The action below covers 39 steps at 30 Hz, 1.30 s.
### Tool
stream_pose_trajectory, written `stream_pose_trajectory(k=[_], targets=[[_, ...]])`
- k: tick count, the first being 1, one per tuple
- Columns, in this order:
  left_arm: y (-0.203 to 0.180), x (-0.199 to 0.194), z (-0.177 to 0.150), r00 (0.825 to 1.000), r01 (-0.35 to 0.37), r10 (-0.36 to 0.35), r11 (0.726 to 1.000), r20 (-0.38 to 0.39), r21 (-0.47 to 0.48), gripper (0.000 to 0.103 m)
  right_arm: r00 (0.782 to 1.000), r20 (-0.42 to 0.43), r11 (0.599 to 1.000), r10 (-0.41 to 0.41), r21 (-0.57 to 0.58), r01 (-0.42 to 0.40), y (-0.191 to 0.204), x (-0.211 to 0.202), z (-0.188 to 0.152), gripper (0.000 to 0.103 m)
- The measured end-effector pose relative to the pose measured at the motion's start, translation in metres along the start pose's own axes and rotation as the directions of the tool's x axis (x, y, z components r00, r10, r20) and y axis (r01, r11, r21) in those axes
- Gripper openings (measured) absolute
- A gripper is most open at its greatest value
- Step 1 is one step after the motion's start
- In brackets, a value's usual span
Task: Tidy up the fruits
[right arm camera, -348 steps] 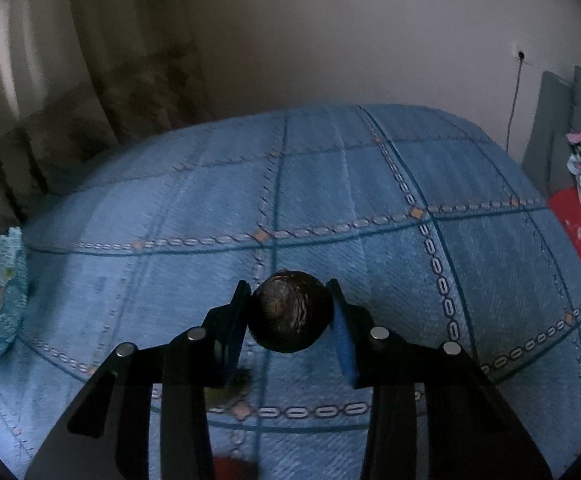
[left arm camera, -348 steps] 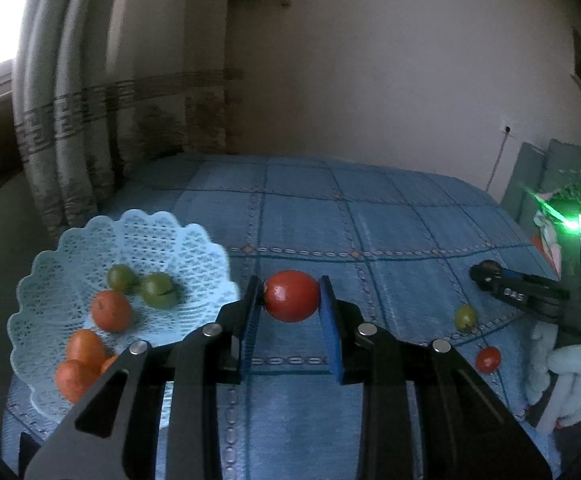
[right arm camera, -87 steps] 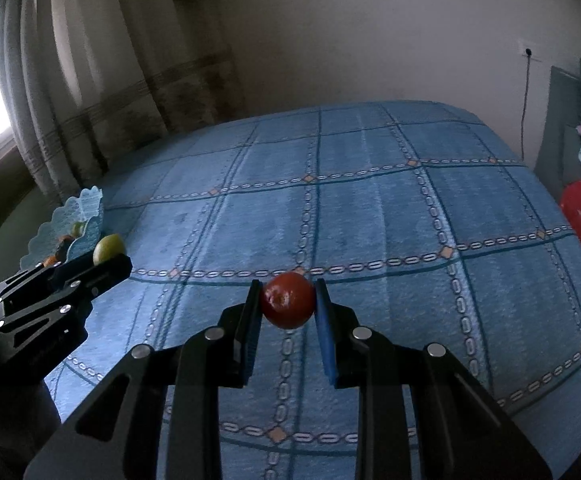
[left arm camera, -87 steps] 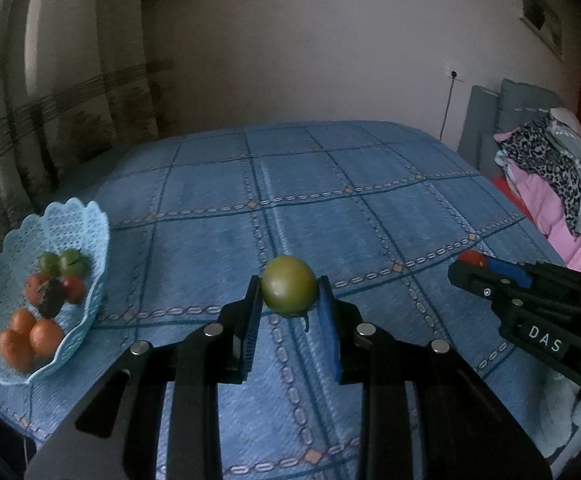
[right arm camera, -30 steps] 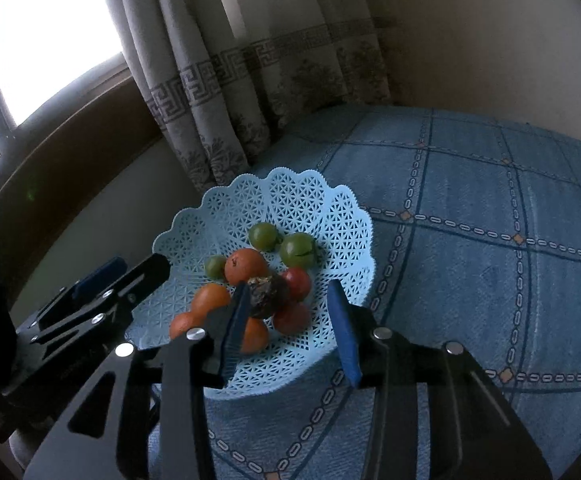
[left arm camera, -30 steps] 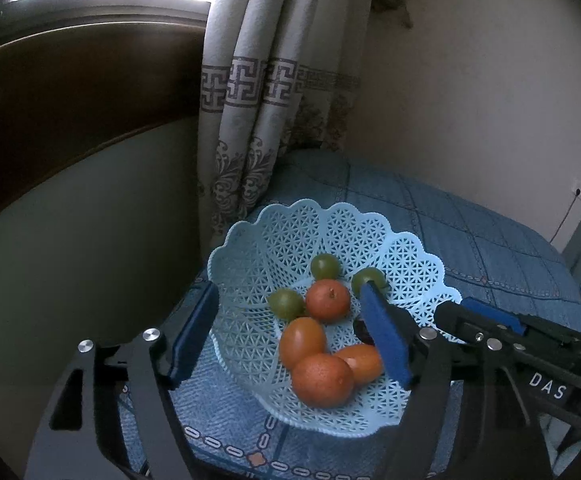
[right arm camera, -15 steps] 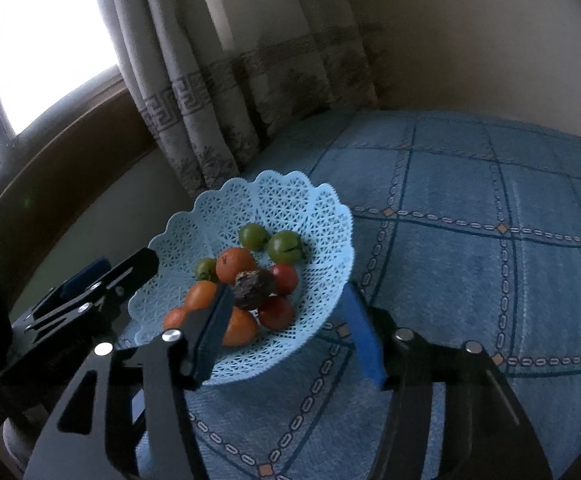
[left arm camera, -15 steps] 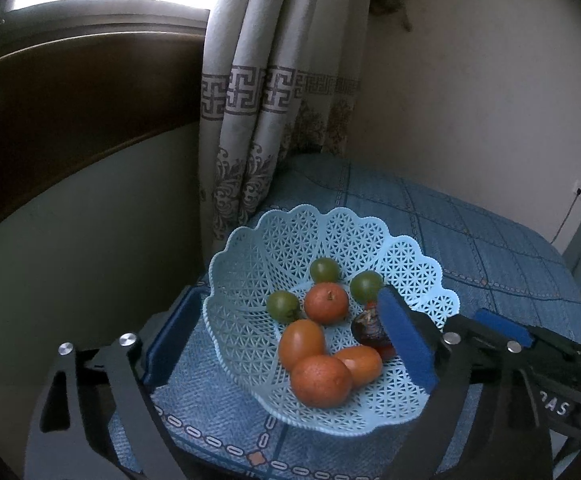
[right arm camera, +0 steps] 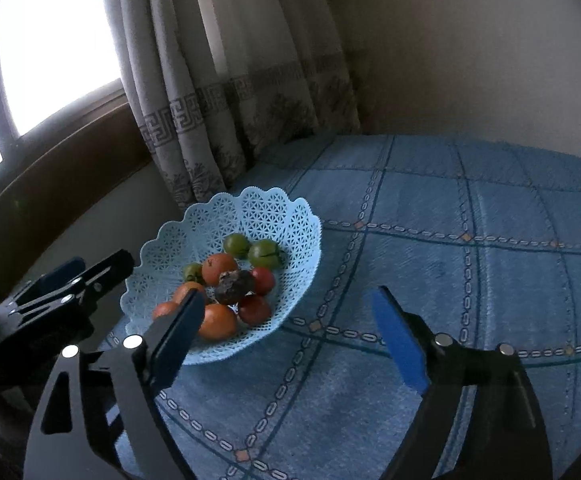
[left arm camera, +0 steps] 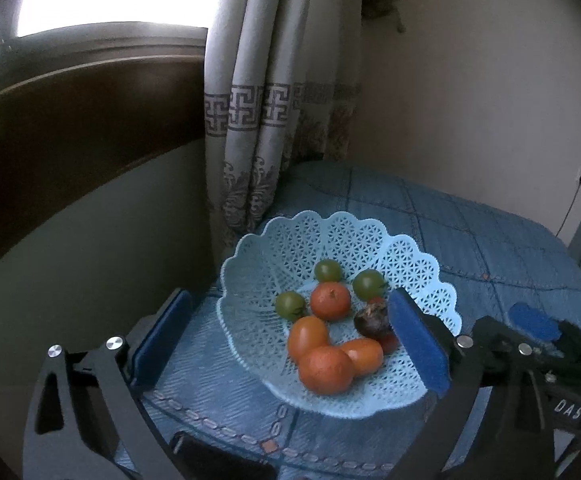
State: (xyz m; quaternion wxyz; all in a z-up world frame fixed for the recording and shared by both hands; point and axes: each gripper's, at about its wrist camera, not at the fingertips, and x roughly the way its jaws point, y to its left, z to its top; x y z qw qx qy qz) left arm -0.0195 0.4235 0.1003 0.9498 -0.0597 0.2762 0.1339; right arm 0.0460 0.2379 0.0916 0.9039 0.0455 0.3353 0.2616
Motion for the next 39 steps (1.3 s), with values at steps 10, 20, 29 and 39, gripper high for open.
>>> stream_pose_trajectory(k=[10, 20, 29, 39], targets=[[0.025, -0.024, -0.016, 0.997, -0.075, 0.075, 0.997, 0.005, 0.005, 0.100, 0.999, 0.030, 0.997, -0.036, -0.064, 0.038, 0.012, -0.009, -0.014, 0.093], [0.021, -0.039, -0.025, 0.984, -0.167, 0.164, 0.985, 0.075, 0.040, 0.100, 0.992, 0.084, 0.982, -0.091, -0.157, 0.104, 0.026, -0.015, -0.031, 0.098], [0.007, -0.032, -0.032, 0.978, -0.198, 0.190, 0.976, 0.090, 0.088, 0.100, 0.992, 0.089, 0.971, -0.092, -0.211, 0.109, 0.033, -0.016, -0.039, 0.098], [-0.003, -0.028, -0.039, 0.982, -0.181, 0.173, 0.976, 0.072, 0.118, 0.100, 0.993, 0.060, 0.964, -0.102, -0.242, 0.113, 0.036, -0.013, -0.042, 0.098]])
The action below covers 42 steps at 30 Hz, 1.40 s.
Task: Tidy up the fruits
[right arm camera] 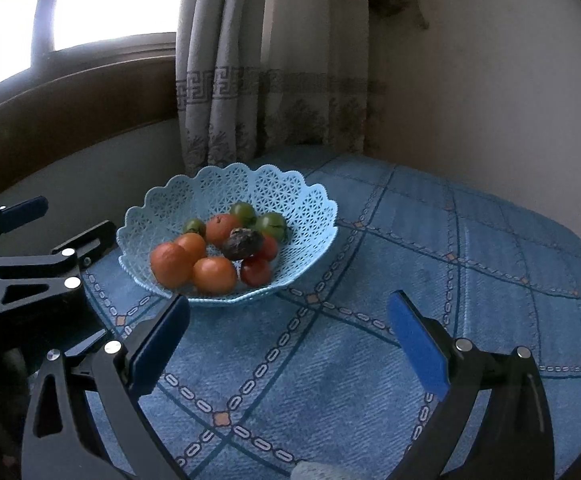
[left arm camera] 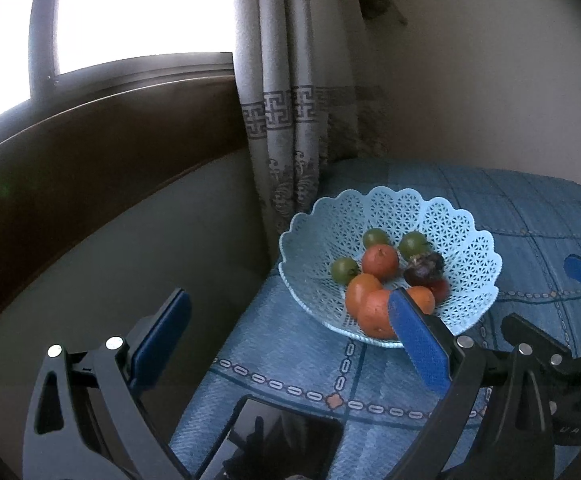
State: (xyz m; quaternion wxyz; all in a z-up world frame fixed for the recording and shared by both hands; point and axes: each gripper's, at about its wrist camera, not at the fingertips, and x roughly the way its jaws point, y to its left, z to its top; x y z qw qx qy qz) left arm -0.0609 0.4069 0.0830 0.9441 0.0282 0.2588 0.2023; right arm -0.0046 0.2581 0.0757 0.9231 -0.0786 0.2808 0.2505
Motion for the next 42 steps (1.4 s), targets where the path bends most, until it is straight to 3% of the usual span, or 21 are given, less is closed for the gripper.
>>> stream_pose_trajectory(k=[42], targets=[[-0.013, 0.006, -0.006, 1.000, 0.013, -0.013, 0.999, -0.022, 0.042, 0.100, 1.000, 0.001, 1.000, 0.006, -0.016, -0.006, 0.004, -0.001, -0.003, 0.098]])
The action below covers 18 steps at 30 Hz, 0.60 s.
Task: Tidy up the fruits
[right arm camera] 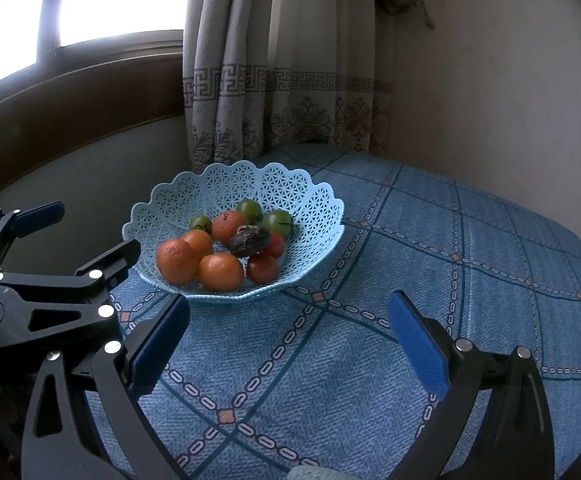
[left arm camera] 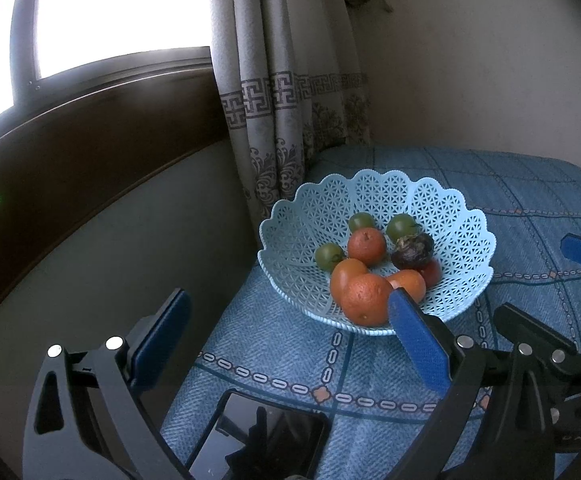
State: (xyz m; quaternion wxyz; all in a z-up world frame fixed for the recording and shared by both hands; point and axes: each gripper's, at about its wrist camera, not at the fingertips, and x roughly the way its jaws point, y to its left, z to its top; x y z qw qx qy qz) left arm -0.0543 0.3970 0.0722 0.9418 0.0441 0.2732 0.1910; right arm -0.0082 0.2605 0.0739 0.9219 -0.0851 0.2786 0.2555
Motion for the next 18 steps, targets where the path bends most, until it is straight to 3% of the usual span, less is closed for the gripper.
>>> stream_pose_trajectory(k=[18], targets=[[-0.0014, 0.0015, -0.0017, 1.000, 0.005, -0.005, 1.000, -0.002, 0.009, 0.100, 1.000, -0.001, 1.000, 0.002, -0.003, -0.002, -0.0006, -0.0010, 0.0007, 0.098]])
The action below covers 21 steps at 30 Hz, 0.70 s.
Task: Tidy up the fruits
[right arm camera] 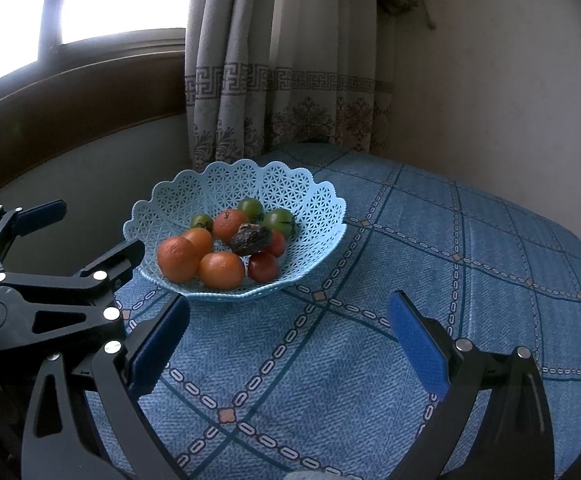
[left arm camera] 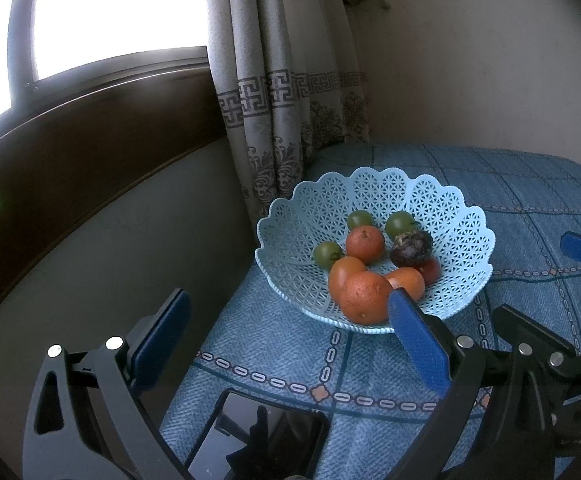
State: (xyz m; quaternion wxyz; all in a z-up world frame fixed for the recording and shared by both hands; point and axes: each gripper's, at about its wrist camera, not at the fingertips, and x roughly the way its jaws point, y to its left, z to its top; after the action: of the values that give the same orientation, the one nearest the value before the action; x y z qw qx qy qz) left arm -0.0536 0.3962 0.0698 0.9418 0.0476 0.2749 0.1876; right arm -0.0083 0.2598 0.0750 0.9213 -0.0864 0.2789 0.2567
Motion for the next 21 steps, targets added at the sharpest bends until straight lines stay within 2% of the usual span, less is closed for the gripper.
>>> stream_pose_trajectory(k=[13, 21], targets=[[0.000, 0.000, 0.000, 1.000, 0.000, 0.000, 1.000, 0.000, 0.000, 0.100, 1.000, 0.015, 1.000, -0.011, -0.017, 0.011, -0.001, -0.002, 0.000, 0.098], [0.000, 0.000, 0.001, 1.000, 0.003, -0.003, 1.000, 0.001, 0.002, 0.100, 0.999, -0.030, 1.000, -0.021, 0.021, 0.022, -0.011, 0.005, 0.001, 0.098]])
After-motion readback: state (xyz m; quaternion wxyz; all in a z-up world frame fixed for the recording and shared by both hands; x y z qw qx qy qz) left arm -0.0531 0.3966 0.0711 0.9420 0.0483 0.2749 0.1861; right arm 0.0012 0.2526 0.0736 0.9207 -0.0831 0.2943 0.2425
